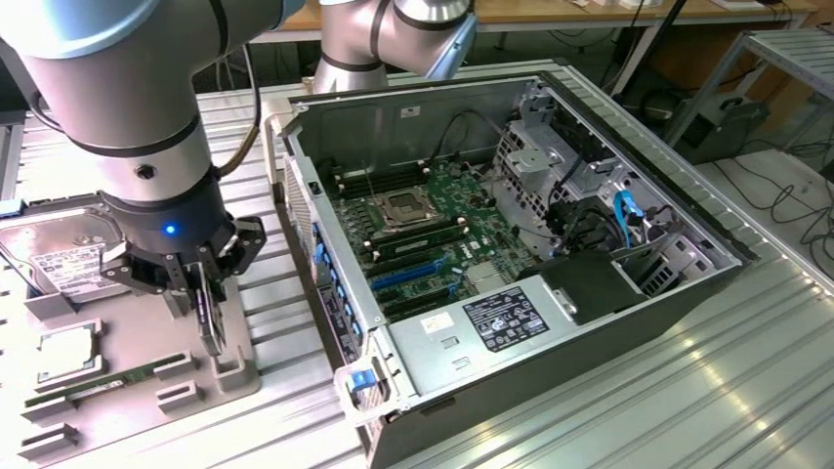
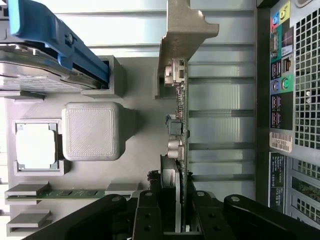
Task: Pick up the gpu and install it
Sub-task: 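Pick up the gpu and move the gpu toward the slot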
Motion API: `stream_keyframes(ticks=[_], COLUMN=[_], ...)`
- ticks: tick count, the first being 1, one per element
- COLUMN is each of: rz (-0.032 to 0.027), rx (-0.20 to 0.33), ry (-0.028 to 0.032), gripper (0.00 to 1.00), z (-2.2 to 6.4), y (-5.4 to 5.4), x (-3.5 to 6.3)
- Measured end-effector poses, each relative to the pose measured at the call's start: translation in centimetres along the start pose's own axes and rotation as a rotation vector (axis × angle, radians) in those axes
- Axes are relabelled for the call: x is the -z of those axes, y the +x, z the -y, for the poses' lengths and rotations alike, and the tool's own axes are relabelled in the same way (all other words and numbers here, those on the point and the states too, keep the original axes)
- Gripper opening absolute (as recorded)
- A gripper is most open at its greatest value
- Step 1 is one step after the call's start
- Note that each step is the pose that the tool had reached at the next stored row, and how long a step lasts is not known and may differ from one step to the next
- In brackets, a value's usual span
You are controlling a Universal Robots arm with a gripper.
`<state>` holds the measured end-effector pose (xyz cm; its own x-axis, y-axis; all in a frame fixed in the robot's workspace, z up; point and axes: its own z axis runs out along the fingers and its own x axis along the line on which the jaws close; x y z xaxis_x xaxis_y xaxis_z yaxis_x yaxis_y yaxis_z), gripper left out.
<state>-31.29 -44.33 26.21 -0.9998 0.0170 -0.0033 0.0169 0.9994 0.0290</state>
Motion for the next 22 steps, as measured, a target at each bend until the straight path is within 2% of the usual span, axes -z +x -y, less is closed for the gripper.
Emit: stream_keyframes(ticks=[7, 22], rz=[-0.0001, 0.0000], rx=[0.000, 0.000], ry=[0.0001, -0.0001], gripper=[0.28, 0.28], z=[-0.02, -0.10], y=[0.0, 0.0], x=[0.84, 3.33])
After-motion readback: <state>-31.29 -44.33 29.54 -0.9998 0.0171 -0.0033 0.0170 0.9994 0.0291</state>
